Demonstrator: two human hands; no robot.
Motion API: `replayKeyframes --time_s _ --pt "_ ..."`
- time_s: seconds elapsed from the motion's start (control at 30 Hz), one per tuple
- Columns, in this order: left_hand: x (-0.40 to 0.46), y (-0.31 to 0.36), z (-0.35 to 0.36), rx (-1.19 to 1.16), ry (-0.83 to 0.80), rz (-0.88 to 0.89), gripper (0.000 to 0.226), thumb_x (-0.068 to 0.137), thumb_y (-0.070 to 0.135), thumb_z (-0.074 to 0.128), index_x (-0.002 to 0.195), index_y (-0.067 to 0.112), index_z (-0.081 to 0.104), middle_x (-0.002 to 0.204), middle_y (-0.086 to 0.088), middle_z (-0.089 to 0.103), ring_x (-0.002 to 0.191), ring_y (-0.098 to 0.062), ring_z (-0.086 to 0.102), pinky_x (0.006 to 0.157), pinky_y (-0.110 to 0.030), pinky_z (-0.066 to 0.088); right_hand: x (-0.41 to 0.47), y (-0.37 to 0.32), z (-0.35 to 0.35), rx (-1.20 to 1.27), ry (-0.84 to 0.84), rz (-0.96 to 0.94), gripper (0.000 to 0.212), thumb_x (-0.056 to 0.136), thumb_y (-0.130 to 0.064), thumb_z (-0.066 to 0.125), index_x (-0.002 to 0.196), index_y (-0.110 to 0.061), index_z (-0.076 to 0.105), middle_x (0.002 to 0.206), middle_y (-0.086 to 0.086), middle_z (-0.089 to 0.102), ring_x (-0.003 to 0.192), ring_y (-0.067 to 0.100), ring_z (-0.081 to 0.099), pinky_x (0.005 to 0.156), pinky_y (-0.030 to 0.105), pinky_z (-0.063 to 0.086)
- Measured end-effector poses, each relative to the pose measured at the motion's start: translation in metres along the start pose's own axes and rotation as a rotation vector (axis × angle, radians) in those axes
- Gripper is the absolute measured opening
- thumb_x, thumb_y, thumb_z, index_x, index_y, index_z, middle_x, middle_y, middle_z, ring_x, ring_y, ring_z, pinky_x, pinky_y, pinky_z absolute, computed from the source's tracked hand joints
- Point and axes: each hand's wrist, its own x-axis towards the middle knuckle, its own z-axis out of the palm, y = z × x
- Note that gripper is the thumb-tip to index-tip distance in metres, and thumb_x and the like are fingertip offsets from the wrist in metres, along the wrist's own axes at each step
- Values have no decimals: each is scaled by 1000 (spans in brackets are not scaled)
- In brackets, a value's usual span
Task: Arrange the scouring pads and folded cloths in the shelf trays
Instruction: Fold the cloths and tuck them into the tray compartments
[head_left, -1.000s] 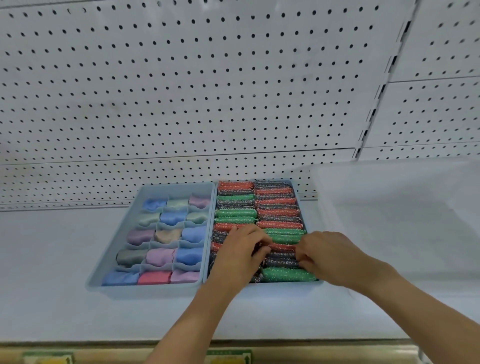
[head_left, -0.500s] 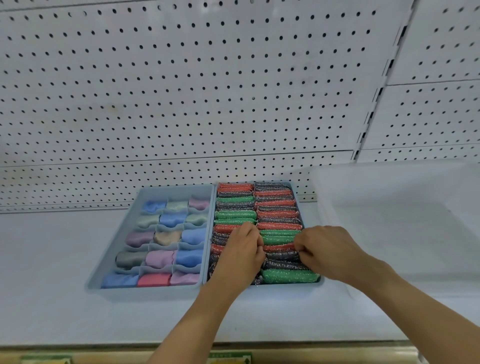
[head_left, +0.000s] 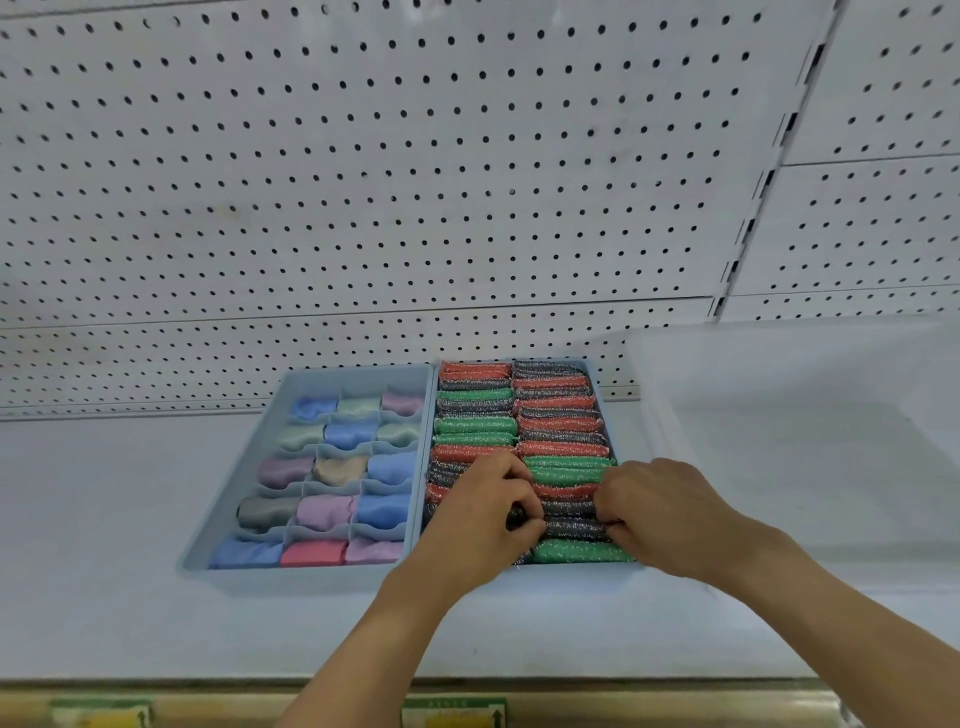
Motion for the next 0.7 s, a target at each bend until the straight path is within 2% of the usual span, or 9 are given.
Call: replayKeyframes --time_s 0.1,0.17,0.27,0.33,0.43,0.47,0.53,0.63,0.7 --pt "-1 0 -3 -5 5 7 5 85 22 69 83 19 66 110 9 53 109 -4 46 89 -8 34 1 3 1 55 68 -24 17 92 -25 42 83 -23 57 89 -8 57 80 13 55 51 25 27" --pt "-4 2 -4 -15 -8 20 3 88 23 66 87 20 64 110 11 52 109 -3 46 90 -10 34 -2 4 0 93 68 7 21 96 -31 42 85 -23 58 88 -9 57 80 10 55 54 25 36" --pt "-11 2 -9 -96 42 28 13 97 30 55 106 23 61 117 15 52 113 0 47 97 -16 38 -10 5 -1 165 58 19 27 95 -46 44 93 -26 61 87 -12 54 84 8 55 63 27 43" --pt "-20 -7 -9 -26 139 22 31 101 40 42 126 26 55 136 17 48 131 -1 39 110 -20 30 -14 4 -2 206 80 -14 22 91 -51 51 99 -33 61 89 -15 53 88 5 54 62 23 41" --pt "-29 -19 -4 307 -18 -64 72 97 62 1 155 22 16 162 9 8 150 -11 0 122 -34 5 -9 -2 4 201 67 -26 13 89 -39 54 92 -30 63 89 -14 58 85 5 55 50 16 25" --pt "-27 -21 -1 380 -95 -110 81 88 66 -15 154 22 2 161 8 -4 149 -12 -10 123 -36 0 -4 -6 5 177 64 -16 12 90 -34 53 89 -27 62 87 -12 57 82 6 54 49 17 21" --pt "-19 -21 4 428 -148 -173 99 71 67 -36 153 21 -8 160 6 -16 148 -15 -17 120 -35 -11 5 -16 2 103 57 -19 11 90 -27 51 83 -24 59 84 -10 53 77 8 50 48 21 19" --pt "-16 -16 0 438 -183 -184 111 58 66 -45 153 18 -13 159 2 -22 147 -16 -22 116 -32 -16 7 -22 -1 122 78 3 18 90 -36 53 77 -24 56 83 -10 51 78 9 45 51 23 25" --pt "-22 -13 -2 431 -234 -186 110 56 67 -46 150 16 -18 156 0 -27 145 -17 -25 119 -34 -14 5 -24 7 171 293 31 23 91 -47 49 85 -27 60 90 -12 54 85 9 49 62 20 38"
